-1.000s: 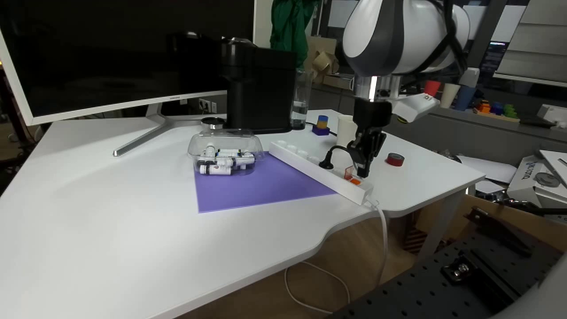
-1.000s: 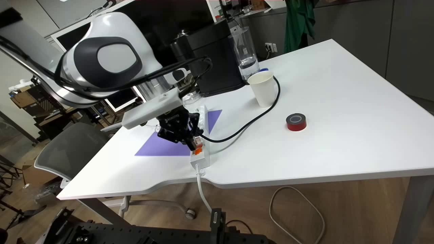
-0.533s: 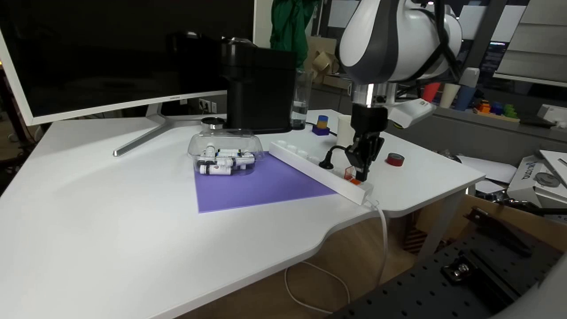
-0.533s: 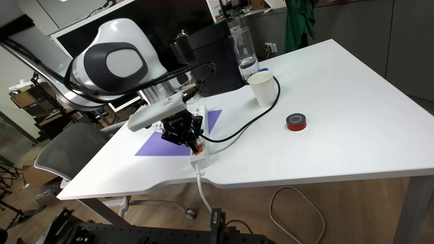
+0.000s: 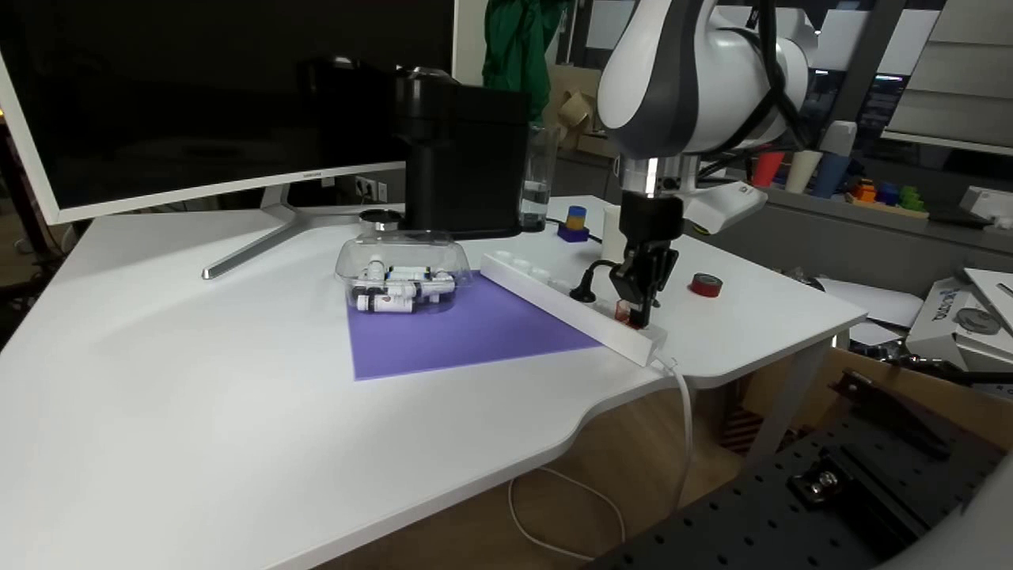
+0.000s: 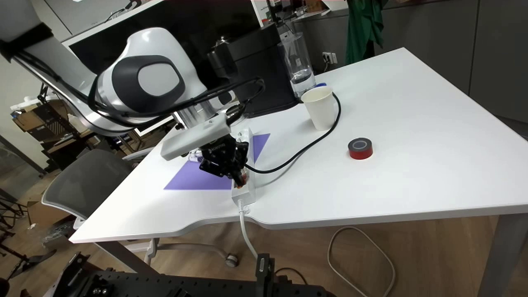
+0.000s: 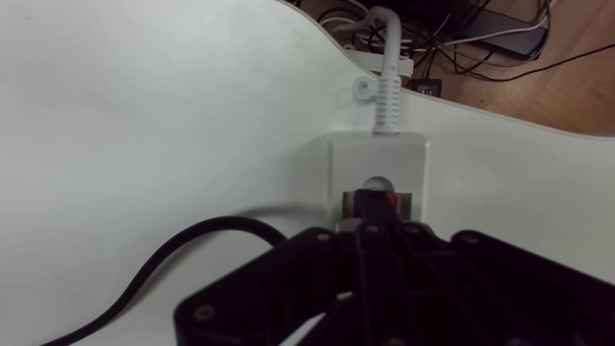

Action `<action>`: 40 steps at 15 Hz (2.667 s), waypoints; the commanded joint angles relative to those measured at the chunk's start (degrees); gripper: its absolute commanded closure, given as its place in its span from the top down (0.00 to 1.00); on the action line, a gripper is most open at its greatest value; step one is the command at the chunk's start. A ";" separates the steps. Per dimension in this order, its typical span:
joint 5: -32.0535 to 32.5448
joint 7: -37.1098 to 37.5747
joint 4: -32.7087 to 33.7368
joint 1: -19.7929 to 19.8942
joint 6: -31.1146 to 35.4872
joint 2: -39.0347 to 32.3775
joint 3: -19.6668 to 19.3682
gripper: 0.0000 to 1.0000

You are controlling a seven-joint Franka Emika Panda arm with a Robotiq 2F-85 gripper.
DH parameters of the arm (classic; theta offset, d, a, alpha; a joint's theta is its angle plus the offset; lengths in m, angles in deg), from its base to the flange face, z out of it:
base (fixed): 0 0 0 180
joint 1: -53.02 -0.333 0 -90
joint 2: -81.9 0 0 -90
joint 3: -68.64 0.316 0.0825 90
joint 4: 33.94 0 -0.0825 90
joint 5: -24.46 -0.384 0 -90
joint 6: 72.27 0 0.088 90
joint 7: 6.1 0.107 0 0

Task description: Press the power button on the extension cord.

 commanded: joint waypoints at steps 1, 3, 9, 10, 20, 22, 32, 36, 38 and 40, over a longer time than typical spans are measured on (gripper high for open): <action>0.71 1.80 1.58 0.20 0.13 -1.44 0.57 0.00; 0.67 1.78 1.80 0.24 0.10 -1.64 0.67 0.00; -0.81 1.16 2.43 1.35 -0.23 -4.03 1.51 0.00; -1.45 0.80 2.59 1.88 -0.23 -4.51 1.92 0.00; -9.33 -1.38 3.47 7.15 -1.04 -8.34 5.70 0.00; -12.23 -3.10 3.92 8.81 -2.68 -7.76 6.99 0.00; -11.42 -3.48 -1.56 7.20 -7.47 8.57 5.70 0.00; -9.26 -0.96 -2.84 4.98 -13.88 16.55 3.39 0.33; -7.19 1.01 -2.72 4.07 -17.11 19.73 2.36 0.46; -5.28 2.97 -2.38 3.41 -20.11 22.50 1.82 0.60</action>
